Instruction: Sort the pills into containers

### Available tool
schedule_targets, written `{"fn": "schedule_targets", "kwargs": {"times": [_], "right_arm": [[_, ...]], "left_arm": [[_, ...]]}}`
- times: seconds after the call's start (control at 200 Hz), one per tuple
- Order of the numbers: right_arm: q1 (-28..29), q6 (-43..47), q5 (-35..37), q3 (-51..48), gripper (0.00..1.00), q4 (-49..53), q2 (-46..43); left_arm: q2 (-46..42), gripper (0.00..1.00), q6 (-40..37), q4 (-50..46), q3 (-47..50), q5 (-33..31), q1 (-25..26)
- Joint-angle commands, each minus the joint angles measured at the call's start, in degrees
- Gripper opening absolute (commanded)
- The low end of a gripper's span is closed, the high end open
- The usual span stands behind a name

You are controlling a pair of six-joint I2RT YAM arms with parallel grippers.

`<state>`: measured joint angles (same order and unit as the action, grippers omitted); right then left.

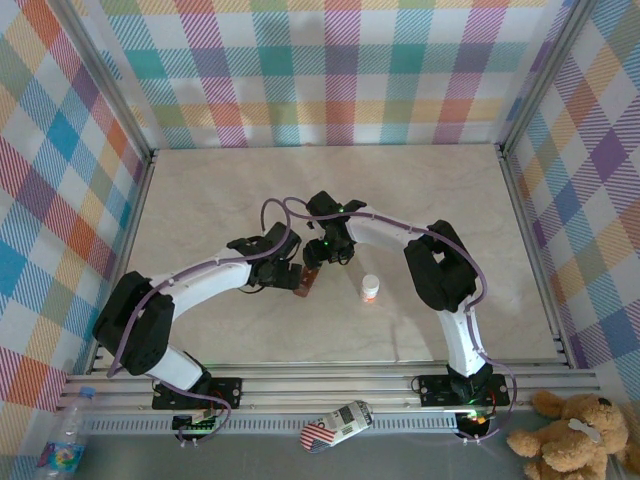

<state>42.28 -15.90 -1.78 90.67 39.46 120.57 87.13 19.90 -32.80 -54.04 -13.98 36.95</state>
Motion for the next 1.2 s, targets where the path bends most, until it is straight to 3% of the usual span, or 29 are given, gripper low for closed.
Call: {"fn": "schedule_targets", "kwargs": {"times": [0.0, 0.36, 0.72, 1.195], "right_arm": [[0.1, -0.6, 1.8, -2.2, 0.69, 2.2, 1.6], [0.1, -1.1, 1.5, -2.4, 0.69, 2.2, 1.4], [0.1, -1.0, 0.6, 0.3, 0.70, 3.3, 0.2], [0.9, 1.5, 0.5, -2.8, 0.81, 0.7, -9.6]], "left_arm": [[-1.0, 0.95, 0.9, 0.7, 1.4, 1.9, -1.0], [1.4, 0.95, 2.8, 3.9, 4.0, 4.7, -3.7], [1.5, 0.96, 2.8, 4.7, 0.6, 6.9, -5.2], [-8.3, 1.00, 9.1, 4.3, -3.7, 13.1, -15.2]]}}
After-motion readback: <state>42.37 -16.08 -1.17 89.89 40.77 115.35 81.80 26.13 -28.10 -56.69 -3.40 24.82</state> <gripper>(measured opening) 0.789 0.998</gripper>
